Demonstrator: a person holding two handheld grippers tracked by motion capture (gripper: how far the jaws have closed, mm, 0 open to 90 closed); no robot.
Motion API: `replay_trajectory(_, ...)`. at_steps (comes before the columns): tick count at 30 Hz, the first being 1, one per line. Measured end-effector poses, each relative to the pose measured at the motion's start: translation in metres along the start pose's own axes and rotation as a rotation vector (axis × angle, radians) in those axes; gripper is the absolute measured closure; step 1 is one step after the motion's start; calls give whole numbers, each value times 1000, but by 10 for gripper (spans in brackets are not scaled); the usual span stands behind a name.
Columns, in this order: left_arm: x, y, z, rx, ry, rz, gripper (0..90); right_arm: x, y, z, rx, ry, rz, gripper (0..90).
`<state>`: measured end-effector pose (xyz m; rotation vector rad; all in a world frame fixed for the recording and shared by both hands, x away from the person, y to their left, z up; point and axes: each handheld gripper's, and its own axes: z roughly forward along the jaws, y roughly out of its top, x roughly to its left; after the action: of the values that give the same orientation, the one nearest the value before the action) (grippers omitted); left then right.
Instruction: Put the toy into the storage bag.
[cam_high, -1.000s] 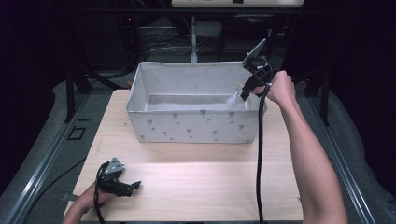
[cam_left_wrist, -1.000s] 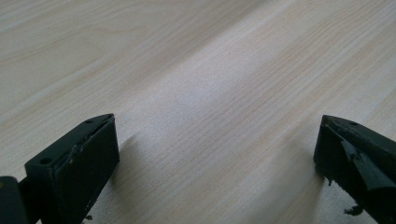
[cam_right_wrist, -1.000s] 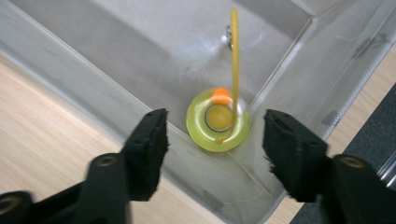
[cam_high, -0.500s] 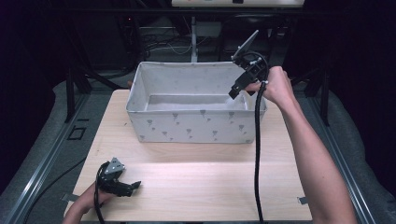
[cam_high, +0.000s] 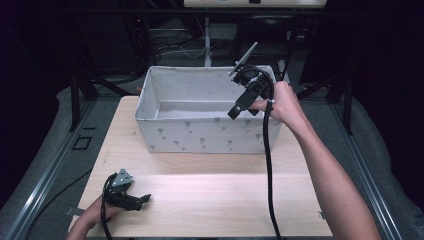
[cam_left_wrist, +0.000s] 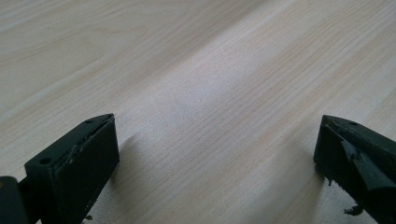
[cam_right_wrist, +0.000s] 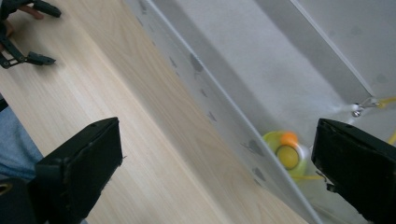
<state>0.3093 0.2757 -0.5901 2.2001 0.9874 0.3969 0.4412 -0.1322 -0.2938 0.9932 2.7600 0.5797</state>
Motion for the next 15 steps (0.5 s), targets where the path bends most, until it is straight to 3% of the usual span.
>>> replay_trajectory(9, 0, 0, 0, 1, 0, -1, 0, 30, -12, 16, 6, 33, -72, 0)
replay_trajectory(15, 0, 0, 0, 0, 0, 0, 0, 44, -23, 23, -12, 58, -94, 0)
